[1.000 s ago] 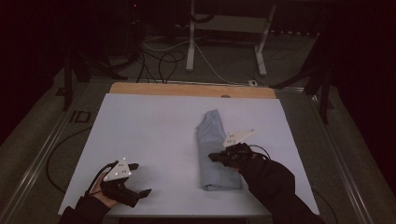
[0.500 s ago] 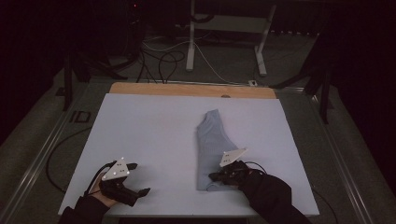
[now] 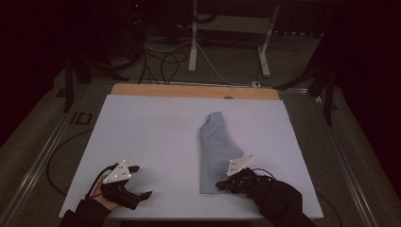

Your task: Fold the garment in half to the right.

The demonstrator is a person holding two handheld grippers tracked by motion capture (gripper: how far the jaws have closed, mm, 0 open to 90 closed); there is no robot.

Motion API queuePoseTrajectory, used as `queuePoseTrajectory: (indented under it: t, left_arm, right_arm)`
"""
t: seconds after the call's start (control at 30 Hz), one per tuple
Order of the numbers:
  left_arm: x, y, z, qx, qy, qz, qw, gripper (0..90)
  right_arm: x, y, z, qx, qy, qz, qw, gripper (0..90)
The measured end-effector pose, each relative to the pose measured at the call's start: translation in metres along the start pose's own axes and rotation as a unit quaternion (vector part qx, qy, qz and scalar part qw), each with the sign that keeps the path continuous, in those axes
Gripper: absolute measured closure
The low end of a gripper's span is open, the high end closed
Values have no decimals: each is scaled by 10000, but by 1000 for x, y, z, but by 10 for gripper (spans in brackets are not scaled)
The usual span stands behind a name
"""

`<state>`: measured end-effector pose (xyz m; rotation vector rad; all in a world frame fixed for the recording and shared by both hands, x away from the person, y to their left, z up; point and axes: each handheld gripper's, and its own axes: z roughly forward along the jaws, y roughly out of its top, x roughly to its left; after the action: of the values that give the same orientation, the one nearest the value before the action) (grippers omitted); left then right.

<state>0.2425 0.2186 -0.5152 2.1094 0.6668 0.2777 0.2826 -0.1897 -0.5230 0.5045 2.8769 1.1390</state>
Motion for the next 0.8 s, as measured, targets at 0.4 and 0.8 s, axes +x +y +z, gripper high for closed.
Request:
queuePoseTrajectory:
  t: [0.4,0.8]
  left_arm:
    - [0,0,-1,-19,-16,43,10000,6]
    - [1,0,-3,-22,-40,15,10000,6]
  right_arm:
    - [0,-3,-3,56,109,-2,9999,900]
    - [-1,3,-7,-89,113,-31,9999,899]
